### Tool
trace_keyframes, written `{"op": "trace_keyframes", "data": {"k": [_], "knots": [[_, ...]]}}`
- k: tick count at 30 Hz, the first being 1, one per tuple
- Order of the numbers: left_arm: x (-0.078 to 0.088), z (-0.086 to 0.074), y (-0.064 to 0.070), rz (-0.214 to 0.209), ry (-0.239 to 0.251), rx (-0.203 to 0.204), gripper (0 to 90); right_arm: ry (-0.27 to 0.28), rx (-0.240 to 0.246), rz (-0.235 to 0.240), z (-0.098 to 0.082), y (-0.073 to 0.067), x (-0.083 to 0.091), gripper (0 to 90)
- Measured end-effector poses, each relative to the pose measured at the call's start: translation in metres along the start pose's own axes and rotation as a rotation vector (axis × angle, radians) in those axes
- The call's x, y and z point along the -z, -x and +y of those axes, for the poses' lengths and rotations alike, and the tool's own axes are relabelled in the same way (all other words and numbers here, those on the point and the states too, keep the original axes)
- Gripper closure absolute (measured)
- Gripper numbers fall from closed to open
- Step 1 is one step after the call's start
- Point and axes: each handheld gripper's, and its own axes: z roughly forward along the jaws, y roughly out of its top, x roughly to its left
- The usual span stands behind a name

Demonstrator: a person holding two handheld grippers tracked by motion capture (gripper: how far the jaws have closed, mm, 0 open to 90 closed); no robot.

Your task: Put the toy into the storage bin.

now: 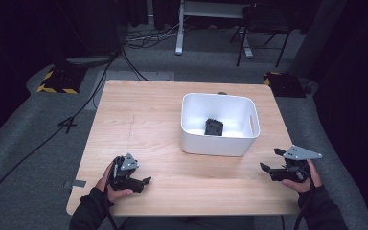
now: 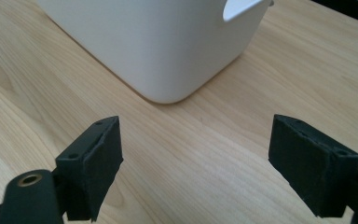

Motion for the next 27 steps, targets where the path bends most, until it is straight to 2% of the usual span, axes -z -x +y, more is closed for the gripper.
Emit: {"op": "trace_keyframes", "data": {"k": [7, 14, 16, 21, 27], "knots": [[0.0, 0.0, 0.0, 0.0, 0.0, -0.001, 14.4, -0.029, -0.022, -0.012, -0.014, 0.004, -0.002, 18.3], [0.0, 0.0, 0.0, -0.001, -0.001, -0.001, 14.3, -0.07, -0.059, -0.025, -0.036, 0.008, -0.007, 18.5], [0.0, 0.0, 0.0, -0.002, 0.0, 0.0, 14.4, -0.077, -0.055, -0.024, -0.038, 0.009, -0.006, 18.5], [0.0, 0.0, 0.0, -0.001, -0.001, -0.001, 14.3, -0.094, -0.087, -0.032, -0.053, 0.013, -0.006, 18.6], [0.0, 0.0, 0.0, -0.002, -0.001, 0.0, 14.3, -0.117, -0.101, -0.04, -0.064, 0.015, -0.002, 18.7]]}}
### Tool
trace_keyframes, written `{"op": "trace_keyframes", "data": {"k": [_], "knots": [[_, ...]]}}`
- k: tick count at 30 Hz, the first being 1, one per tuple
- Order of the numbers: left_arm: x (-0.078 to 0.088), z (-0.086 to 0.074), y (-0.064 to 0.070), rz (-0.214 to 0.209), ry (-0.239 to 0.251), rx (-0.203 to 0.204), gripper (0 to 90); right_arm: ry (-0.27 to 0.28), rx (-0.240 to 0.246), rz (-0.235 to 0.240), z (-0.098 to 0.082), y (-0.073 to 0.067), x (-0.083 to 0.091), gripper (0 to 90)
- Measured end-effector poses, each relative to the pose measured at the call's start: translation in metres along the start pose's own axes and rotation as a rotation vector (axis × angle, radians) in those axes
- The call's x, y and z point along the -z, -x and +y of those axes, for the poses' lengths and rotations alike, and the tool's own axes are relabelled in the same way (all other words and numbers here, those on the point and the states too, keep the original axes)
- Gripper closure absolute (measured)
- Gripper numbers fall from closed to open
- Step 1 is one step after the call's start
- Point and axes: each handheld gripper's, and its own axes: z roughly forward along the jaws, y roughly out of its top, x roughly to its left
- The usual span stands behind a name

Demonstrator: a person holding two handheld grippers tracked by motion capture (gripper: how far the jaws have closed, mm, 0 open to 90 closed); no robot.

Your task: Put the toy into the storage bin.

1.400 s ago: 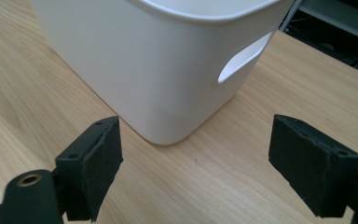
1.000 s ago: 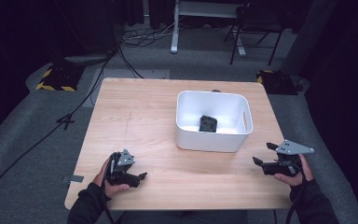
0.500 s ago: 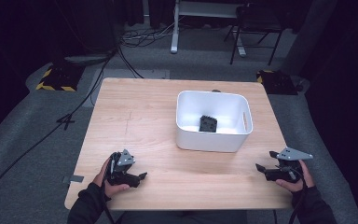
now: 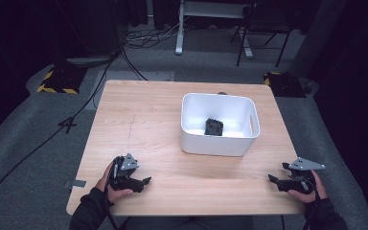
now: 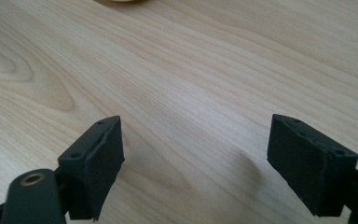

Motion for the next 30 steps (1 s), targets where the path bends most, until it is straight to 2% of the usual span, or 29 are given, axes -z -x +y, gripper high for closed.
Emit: {"op": "trace_keyframes", "data": {"k": [1, 11, 30], "knots": [[0.0, 0.0, 0.0, 0.002, 0.001, 0.0, 14.3, -0.005, 0.006, 0.0, -0.001, 0.001, 0.001, 18.7], [0.0, 0.0, 0.0, 0.001, 0.001, 0.0, 14.3, 0.022, -0.079, 0.01, -0.022, 0.009, 0.011, 17.6], [0.0, 0.0, 0.0, 0.002, 0.001, 0.0, 14.3, 0.019, -0.083, -0.001, -0.022, 0.009, 0.011, 16.7]]}}
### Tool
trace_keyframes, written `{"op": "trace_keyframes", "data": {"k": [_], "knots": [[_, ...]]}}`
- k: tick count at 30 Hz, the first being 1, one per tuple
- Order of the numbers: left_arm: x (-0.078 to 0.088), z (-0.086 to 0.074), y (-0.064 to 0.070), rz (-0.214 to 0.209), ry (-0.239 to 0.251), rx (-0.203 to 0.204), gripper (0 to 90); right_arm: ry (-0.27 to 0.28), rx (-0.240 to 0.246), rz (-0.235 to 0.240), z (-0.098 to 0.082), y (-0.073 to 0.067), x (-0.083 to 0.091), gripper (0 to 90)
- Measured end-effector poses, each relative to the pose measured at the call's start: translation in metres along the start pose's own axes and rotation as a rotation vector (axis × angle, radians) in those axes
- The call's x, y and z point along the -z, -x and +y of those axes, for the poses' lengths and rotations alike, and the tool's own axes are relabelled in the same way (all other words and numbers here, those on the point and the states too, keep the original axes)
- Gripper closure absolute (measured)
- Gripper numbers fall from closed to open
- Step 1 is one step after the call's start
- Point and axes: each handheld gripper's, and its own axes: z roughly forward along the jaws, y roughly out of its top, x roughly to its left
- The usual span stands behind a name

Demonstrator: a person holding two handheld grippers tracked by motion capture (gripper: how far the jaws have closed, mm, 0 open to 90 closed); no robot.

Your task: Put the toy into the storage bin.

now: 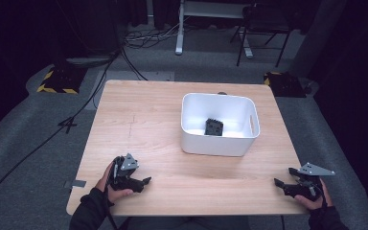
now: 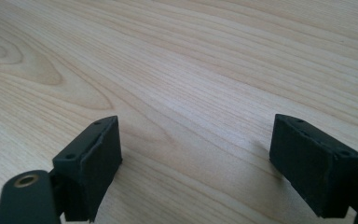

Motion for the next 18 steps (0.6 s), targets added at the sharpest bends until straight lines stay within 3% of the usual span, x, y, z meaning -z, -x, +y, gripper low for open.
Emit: {"op": "trace_keyframes", "data": {"k": [18], "knots": [[0.0, 0.0, 0.0, 0.002, -0.001, 0.002, 14.3, 0.0, -0.002, -0.001, 0.0001, 0.0, -0.0002, 16.8]]}}
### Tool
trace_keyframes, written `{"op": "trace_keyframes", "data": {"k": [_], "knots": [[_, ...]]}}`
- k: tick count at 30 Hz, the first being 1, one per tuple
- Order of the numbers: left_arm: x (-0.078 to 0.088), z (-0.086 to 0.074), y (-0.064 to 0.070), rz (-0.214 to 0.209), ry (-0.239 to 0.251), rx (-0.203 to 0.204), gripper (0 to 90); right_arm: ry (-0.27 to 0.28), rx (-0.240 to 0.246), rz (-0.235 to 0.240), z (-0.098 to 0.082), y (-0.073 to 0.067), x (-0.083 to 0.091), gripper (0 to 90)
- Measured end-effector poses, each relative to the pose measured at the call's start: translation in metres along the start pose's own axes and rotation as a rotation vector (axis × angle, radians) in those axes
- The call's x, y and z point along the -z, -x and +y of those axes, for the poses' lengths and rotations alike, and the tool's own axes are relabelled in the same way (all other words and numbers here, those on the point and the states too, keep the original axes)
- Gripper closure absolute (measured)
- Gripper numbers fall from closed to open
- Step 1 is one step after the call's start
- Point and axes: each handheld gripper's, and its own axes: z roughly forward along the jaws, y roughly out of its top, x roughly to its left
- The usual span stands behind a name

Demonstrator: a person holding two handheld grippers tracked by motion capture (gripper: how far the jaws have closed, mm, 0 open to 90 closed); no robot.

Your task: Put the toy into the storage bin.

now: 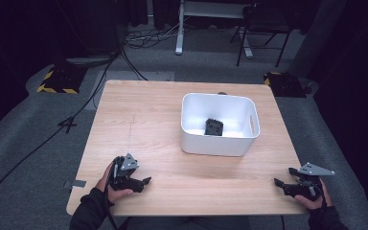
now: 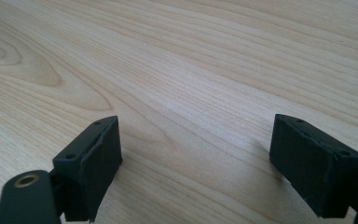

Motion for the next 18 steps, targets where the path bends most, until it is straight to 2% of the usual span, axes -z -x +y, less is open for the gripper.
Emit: {"op": "trace_keyframes", "data": {"k": [18], "knots": [[-0.0003, 0.0001, 0.0, -0.004, 0.0, 0.003, 14.2, 0.002, -0.004, 0.001, 0.0, 0.0002, 0.0001, 17.1]]}}
